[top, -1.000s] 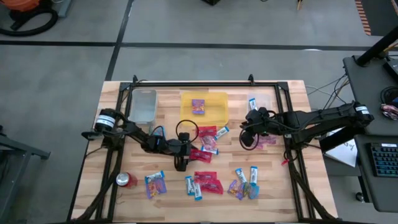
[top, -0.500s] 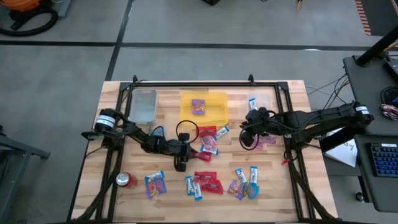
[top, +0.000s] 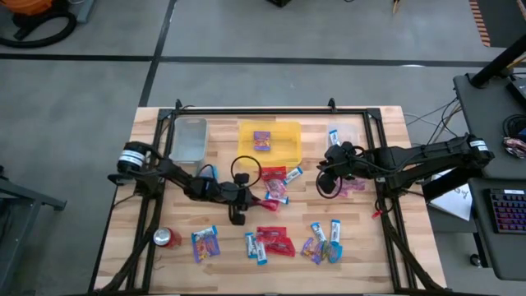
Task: Sort candy
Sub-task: Put the red gummy into the gray bin
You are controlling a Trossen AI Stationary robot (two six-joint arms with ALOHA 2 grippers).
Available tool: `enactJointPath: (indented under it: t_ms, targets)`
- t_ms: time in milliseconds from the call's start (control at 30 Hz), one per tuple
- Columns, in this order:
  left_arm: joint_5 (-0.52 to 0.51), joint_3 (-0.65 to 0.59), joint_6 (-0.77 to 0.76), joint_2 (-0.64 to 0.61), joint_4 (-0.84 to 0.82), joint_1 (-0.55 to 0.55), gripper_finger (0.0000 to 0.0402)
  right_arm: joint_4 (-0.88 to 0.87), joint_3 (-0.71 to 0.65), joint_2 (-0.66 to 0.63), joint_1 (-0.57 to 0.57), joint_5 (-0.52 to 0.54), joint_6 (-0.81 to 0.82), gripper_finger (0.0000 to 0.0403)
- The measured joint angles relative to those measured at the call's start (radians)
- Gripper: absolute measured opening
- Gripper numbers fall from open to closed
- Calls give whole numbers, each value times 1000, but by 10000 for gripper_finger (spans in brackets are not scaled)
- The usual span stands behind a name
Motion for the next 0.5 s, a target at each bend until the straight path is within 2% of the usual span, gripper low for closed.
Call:
enactJointPath:
  t_ms: [333, 400, 500]
  targets:
    - [-11, -1, 5, -298, -267, 1, 41, 3, 0, 0, 0, 0, 0, 66]
    - [-59, -1, -6, -380, -349, 3, 41, 5, -1, 0, 0, 0, 0, 66]
    - [-209, 0, -62, -505, -505, 17, 41, 6, -2, 0, 0, 0, 0, 66]
